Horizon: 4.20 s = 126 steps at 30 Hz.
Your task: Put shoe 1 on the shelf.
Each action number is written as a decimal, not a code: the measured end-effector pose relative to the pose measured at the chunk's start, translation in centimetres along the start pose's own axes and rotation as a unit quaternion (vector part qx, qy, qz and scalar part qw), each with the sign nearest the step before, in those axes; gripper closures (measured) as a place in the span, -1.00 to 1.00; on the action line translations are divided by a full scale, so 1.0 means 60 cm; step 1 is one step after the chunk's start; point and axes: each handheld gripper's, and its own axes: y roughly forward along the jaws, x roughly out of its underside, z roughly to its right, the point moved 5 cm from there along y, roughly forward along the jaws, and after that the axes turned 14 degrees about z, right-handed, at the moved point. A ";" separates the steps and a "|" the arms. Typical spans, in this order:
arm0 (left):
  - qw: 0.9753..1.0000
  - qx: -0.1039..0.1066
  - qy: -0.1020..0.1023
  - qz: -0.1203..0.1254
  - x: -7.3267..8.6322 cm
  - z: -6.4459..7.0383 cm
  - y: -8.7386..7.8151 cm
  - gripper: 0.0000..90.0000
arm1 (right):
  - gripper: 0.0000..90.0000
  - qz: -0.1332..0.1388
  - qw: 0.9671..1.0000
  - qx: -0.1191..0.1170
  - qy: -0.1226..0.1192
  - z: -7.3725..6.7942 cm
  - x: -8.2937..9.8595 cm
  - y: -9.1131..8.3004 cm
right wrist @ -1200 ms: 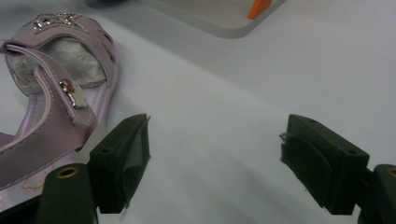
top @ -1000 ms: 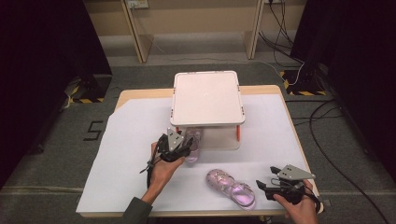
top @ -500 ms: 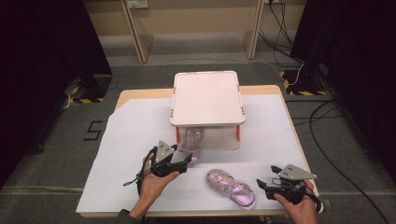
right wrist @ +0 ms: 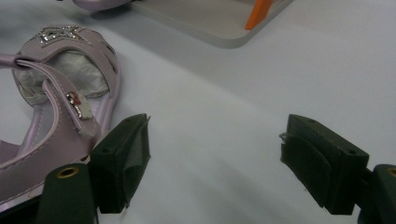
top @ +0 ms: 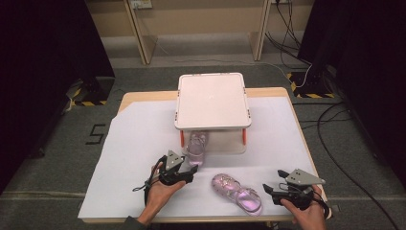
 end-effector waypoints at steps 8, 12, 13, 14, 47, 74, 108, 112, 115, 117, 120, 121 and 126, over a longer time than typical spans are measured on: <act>1.000 0.008 0.014 -0.016 0.010 -0.001 0.012 0.06 | -0.48 0.000 1.000 -0.001 -0.001 0.000 0.000 0.000; 1.000 0.011 0.022 -0.020 0.009 0.002 0.017 0.08 | -0.48 0.000 1.000 0.001 0.001 0.000 0.000 0.000; 0.999 0.011 0.022 -0.020 0.008 0.002 0.017 0.08 | -0.48 0.000 1.000 0.001 0.000 0.000 0.000 0.000; 0.999 0.012 0.022 -0.020 0.008 0.002 0.018 0.09 | -0.48 0.000 1.000 0.001 0.000 0.000 0.000 0.000; 0.999 -0.013 0.049 -0.021 -0.012 -0.004 0.070 0.17 | -0.48 0.000 1.000 -0.001 0.001 -0.001 0.000 0.001; 0.998 -0.037 0.039 -0.014 -0.025 -0.028 0.097 0.28 | -0.48 0.000 1.000 0.000 -0.001 -0.002 0.001 0.002; 0.998 -0.057 0.016 0.002 -0.035 -0.038 0.098 0.11 | -0.48 0.001 1.000 -0.001 -0.003 -0.001 0.002 0.003; 0.998 -0.052 0.017 0.008 -0.043 -0.034 0.080 -0.03 | -0.48 0.002 1.000 -0.001 -0.001 -0.001 0.002 0.003; 0.999 -0.044 0.013 0.011 -0.046 -0.031 0.064 -0.06 | -0.47 0.002 1.000 0.000 -0.001 -0.001 0.001 0.001; 0.999 -0.037 0.015 0.011 -0.046 -0.028 0.050 -0.10 | -0.47 0.004 1.000 0.002 -0.003 0.000 0.000 0.001; 0.999 -0.031 0.011 0.013 -0.045 -0.025 0.032 -0.14 | -0.47 0.007 1.000 0.002 0.000 -0.001 -0.001 0.000; 0.999 -0.030 0.009 0.013 -0.044 -0.025 0.026 -0.15 | -0.47 0.007 1.000 0.002 0.002 -0.001 -0.001 0.000; 1.000 -0.025 -0.006 0.015 -0.035 -0.024 -0.002 -0.24 | -0.47 0.010 1.000 0.002 -0.001 -0.001 -0.003 -0.001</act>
